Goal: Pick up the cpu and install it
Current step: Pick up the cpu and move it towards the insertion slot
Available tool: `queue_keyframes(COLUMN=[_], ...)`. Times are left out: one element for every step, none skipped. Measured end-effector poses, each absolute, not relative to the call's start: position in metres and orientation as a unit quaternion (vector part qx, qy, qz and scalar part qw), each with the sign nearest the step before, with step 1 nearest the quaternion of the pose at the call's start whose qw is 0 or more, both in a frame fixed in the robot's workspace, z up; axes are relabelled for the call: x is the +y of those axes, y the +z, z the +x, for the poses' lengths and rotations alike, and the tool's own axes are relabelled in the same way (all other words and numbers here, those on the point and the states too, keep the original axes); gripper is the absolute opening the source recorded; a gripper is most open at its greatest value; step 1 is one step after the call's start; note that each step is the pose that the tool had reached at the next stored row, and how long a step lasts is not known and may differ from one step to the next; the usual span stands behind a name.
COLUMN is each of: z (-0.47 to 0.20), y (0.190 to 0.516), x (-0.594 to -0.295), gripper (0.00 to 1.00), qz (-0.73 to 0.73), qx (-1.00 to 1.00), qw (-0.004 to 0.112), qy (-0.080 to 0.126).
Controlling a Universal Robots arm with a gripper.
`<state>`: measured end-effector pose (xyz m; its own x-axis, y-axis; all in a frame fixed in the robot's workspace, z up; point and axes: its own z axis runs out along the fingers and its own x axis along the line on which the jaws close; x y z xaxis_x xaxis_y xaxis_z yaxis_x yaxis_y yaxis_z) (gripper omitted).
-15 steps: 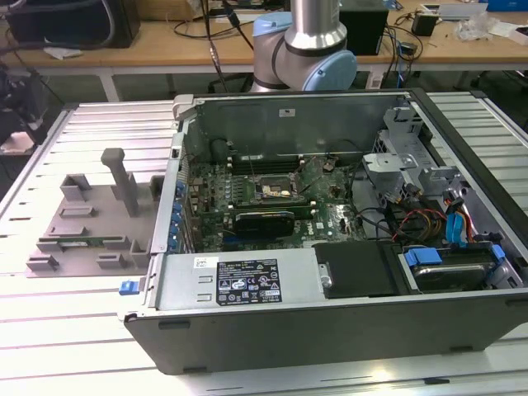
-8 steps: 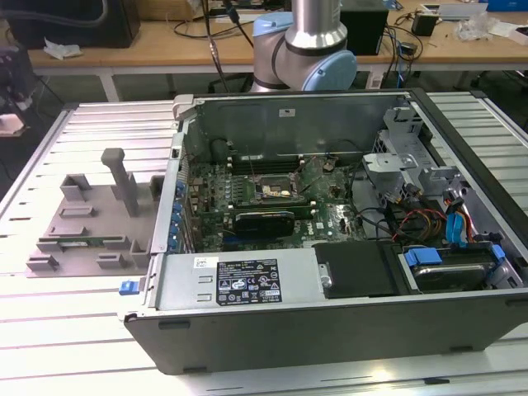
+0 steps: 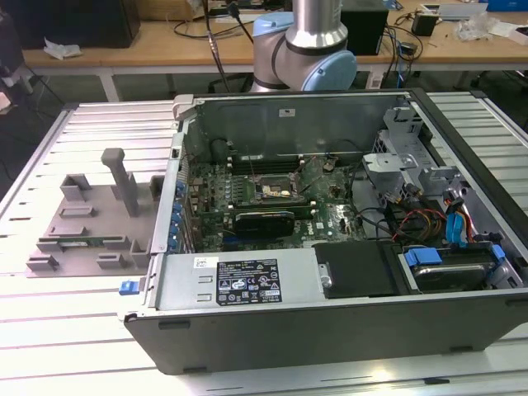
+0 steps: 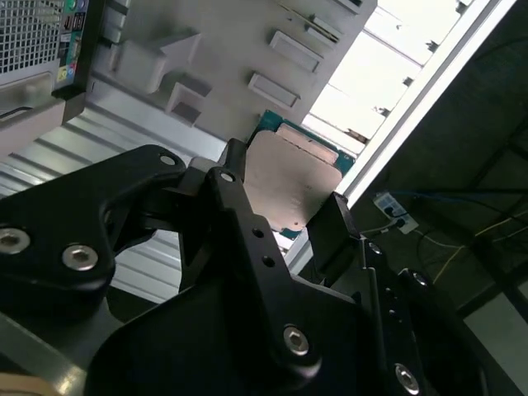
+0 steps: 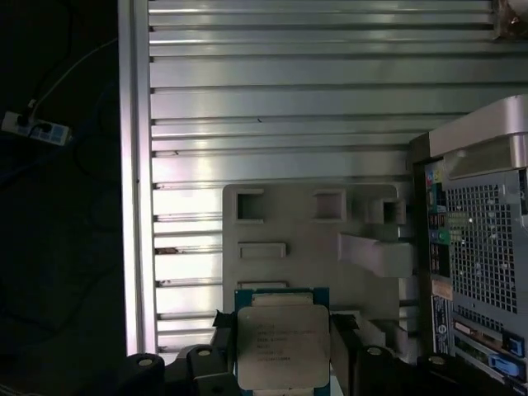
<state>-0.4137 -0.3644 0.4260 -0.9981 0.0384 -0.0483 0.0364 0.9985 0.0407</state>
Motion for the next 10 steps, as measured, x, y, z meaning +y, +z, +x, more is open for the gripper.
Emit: queue_keyframes(z=[-0.414,-0.414,-0.414,-0.414,-0.414,-0.414,-0.413,-0.408,-0.406,-0.403], y=[0.430,0.431,0.431,0.431,0.431,0.432,0.432,0.431,0.431,0.431], x=[-0.364,-0.364,-0.364,-0.364,-0.364,-0.364,-0.364,-0.364,-0.364,-0.364], gripper=[0.55,0.55,0.55,0.55,0.55,0.55,0.55,0.55,0.55,0.55], qz=[0.019,0.019,0.019,0.019,0.019,0.019,0.019,0.019,0.019,0.019], qx=[0.999,0.999,0.999,0.999,0.999,0.999,0.999,0.999,0.999,0.999], qw=[0.024,0.025,0.025,0.025,0.025,0.024,0.024,0.024,0.024,0.024], qy=[0.020,0.020,0.020,0.020,0.020,0.020,0.020,0.020,0.020,0.020])
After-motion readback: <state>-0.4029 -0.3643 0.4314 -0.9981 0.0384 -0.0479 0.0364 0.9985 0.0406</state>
